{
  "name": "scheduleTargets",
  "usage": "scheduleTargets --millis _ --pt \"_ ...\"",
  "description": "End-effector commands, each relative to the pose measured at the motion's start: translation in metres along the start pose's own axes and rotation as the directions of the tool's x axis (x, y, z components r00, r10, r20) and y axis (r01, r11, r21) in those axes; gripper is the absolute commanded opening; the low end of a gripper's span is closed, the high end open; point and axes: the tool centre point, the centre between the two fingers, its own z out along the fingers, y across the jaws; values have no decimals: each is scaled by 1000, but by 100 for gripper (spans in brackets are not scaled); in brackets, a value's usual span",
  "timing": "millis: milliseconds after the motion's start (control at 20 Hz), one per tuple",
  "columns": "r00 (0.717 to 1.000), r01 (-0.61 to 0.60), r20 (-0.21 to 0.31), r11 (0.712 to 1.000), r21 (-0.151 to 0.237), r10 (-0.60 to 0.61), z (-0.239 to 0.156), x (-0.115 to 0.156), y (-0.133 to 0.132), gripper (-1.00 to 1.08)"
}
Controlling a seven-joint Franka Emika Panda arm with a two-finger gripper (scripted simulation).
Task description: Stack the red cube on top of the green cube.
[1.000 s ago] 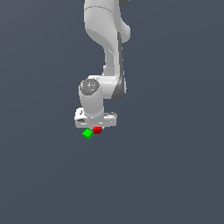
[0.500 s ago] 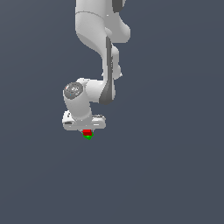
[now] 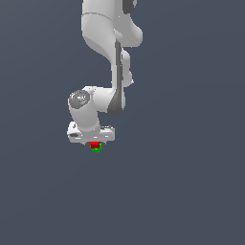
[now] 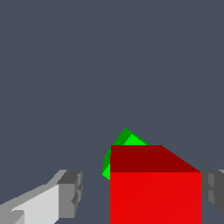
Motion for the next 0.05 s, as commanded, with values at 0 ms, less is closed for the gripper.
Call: scheduleTargets --millis 0 --pt "1000 0 0 1000 0 0 0 0 0 100"
